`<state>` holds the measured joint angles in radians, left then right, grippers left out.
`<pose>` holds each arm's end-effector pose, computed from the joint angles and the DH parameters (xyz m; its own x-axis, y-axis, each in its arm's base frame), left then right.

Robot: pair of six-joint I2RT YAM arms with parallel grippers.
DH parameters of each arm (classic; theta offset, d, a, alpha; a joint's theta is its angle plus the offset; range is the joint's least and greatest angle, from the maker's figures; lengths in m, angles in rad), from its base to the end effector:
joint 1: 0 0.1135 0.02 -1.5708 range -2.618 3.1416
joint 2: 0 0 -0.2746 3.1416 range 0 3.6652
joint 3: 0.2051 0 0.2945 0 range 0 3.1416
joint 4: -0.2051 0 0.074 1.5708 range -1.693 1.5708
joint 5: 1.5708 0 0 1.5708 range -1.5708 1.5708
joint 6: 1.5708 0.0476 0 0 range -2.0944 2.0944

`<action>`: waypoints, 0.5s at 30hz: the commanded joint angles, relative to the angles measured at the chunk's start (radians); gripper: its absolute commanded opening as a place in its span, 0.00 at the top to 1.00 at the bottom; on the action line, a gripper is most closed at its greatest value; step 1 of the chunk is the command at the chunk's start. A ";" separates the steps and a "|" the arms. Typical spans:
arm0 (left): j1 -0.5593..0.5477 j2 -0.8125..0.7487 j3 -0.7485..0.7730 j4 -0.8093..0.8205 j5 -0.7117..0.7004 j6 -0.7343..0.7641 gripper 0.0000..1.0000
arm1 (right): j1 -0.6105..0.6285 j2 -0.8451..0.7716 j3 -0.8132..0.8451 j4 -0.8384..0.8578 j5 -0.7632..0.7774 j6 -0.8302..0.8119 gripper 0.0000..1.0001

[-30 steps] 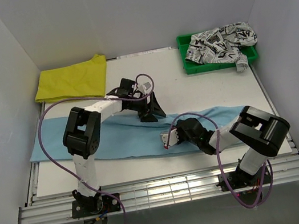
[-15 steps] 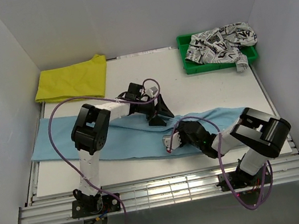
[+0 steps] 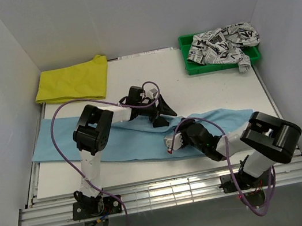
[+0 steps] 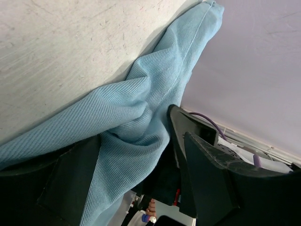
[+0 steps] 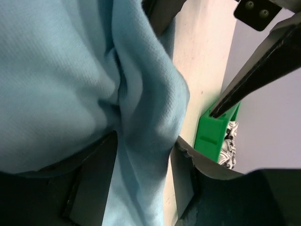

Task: Fold and stack the trousers
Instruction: Fold the trousers

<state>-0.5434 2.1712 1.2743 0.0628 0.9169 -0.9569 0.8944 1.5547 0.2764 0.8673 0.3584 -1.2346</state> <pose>0.3837 -0.2759 0.0759 -0.9954 0.0204 0.0935 -0.0741 0.4541 -0.8878 0.1788 0.1961 0.0819 0.4169 -0.8929 -0.1701 -0.4106 -0.0180 -0.9116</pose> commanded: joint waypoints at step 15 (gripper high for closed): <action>-0.010 0.021 -0.007 -0.041 -0.119 0.027 0.14 | -0.018 -0.233 0.032 -0.699 -0.148 0.273 0.64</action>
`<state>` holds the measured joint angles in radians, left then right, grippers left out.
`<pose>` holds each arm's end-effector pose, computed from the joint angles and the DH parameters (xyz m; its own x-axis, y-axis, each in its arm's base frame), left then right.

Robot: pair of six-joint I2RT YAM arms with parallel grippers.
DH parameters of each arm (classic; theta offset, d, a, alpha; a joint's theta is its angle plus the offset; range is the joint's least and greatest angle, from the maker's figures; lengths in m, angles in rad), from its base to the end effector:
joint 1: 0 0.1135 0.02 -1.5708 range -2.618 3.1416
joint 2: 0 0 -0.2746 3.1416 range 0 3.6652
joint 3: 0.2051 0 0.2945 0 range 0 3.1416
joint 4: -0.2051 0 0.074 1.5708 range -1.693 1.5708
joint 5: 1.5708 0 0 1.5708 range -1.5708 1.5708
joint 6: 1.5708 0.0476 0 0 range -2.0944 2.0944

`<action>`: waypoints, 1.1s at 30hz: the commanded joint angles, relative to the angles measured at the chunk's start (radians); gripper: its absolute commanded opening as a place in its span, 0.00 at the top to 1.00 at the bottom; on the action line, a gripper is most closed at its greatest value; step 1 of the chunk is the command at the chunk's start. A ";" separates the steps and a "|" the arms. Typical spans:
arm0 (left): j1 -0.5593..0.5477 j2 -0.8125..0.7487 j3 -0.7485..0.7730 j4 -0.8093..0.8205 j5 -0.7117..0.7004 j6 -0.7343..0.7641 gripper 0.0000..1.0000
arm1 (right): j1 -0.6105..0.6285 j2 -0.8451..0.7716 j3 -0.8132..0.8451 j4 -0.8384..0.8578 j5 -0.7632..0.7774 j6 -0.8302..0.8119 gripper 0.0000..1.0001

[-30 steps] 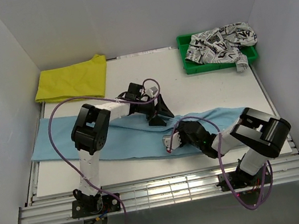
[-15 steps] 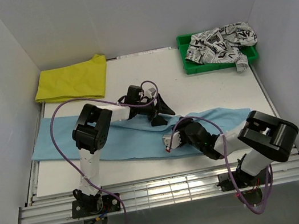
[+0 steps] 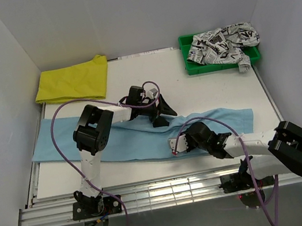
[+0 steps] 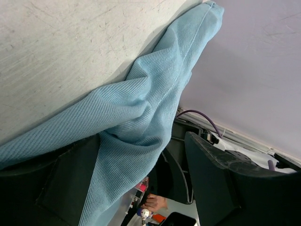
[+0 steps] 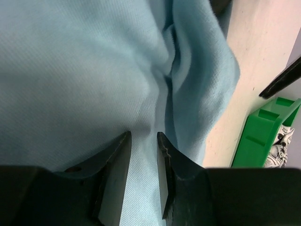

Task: Fold and stack the trousers
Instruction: Fold the trousers

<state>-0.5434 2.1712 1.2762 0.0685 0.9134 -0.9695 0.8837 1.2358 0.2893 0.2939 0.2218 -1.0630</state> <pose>0.3846 -0.2764 0.0768 -0.9952 0.0125 0.0969 -0.0808 0.4526 -0.8880 0.1620 0.1809 0.1008 0.3748 -0.8870 -0.2696 -0.6494 -0.0436 -0.7592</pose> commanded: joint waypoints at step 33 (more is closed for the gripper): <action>0.085 -0.002 -0.037 -0.061 -0.271 0.001 0.21 | -0.078 0.054 -0.016 -0.420 0.063 0.074 0.87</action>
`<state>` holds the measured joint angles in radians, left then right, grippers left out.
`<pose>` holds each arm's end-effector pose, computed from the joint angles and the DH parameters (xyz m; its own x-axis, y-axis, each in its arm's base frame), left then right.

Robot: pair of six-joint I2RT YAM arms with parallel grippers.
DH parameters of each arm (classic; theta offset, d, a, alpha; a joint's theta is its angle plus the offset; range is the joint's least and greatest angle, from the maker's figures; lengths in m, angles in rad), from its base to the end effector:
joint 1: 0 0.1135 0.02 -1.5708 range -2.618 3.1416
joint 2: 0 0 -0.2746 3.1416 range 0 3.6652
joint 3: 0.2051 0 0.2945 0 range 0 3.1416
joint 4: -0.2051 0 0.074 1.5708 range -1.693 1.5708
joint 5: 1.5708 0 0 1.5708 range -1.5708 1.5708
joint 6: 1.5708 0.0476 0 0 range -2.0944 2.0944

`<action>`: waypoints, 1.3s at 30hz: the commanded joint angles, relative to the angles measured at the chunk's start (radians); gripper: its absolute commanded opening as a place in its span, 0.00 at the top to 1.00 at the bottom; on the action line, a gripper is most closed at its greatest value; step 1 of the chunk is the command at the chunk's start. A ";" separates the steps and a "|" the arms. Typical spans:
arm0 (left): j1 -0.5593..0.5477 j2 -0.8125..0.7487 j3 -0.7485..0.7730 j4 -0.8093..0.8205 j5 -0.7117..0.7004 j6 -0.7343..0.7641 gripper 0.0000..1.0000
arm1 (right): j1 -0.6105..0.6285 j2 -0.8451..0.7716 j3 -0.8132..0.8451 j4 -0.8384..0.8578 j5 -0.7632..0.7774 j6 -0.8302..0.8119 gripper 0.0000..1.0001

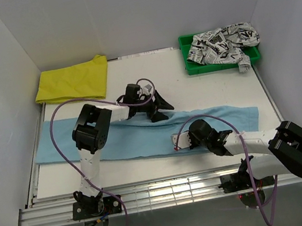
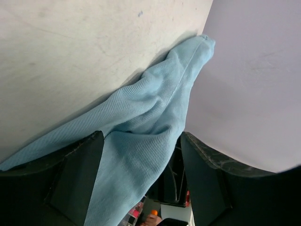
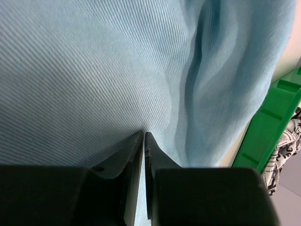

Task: Fold and stack the trousers
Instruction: Fold the trousers

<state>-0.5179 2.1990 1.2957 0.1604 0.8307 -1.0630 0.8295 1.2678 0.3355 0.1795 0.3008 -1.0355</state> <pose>0.4041 -0.2707 0.0746 -0.9904 -0.1139 0.0783 -0.1215 0.4466 -0.8865 0.1760 0.1714 0.0981 0.2449 -0.9491 -0.1980 -0.6820 -0.0234 -0.7310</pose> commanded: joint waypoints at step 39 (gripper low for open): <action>-0.082 0.156 0.246 0.378 -0.004 -0.222 0.20 | -0.040 0.081 0.030 -0.374 -0.081 0.045 0.87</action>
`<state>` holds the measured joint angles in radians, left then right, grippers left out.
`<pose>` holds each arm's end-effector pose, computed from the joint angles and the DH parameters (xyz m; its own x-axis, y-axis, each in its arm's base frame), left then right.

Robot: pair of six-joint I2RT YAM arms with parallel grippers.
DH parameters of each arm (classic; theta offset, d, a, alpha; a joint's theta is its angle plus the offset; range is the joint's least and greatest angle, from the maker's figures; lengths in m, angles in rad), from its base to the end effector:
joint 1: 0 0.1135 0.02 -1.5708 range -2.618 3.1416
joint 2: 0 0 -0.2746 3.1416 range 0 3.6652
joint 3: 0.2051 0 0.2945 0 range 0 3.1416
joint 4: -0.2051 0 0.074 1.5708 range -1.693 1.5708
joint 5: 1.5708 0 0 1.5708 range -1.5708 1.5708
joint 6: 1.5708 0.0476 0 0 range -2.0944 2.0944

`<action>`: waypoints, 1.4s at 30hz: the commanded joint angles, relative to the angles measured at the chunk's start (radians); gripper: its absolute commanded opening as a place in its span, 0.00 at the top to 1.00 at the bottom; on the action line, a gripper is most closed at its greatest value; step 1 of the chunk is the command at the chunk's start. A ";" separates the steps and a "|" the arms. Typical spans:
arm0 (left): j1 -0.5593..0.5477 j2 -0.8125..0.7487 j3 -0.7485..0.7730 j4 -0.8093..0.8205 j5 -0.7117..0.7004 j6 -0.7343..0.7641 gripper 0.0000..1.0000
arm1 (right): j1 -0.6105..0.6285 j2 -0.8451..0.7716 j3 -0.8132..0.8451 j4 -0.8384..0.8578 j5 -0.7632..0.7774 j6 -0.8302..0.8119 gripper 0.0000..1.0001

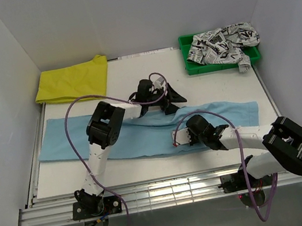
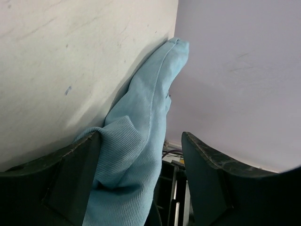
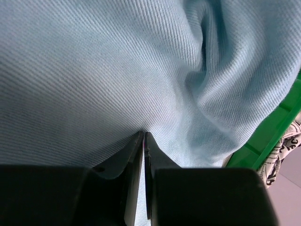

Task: Fold and stack the trousers
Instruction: Fold the trousers

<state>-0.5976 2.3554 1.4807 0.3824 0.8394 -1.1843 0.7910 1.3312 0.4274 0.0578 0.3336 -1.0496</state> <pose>0.4250 -0.3321 0.0750 -0.9976 -0.0694 -0.0064 -0.0159 0.3153 -0.9488 0.1933 0.1733 0.1018 0.1882 -0.9751 -0.1175 -0.7150 -0.0540 -0.6970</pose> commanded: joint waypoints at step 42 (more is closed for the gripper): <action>0.002 -0.123 0.084 -0.263 0.133 0.244 0.16 | -0.001 -0.036 -0.044 -0.397 -0.125 0.063 0.90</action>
<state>-0.6304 2.3550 1.6039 0.1120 1.0088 -0.9245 0.7921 1.2556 0.4377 -0.1478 0.3191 -1.0103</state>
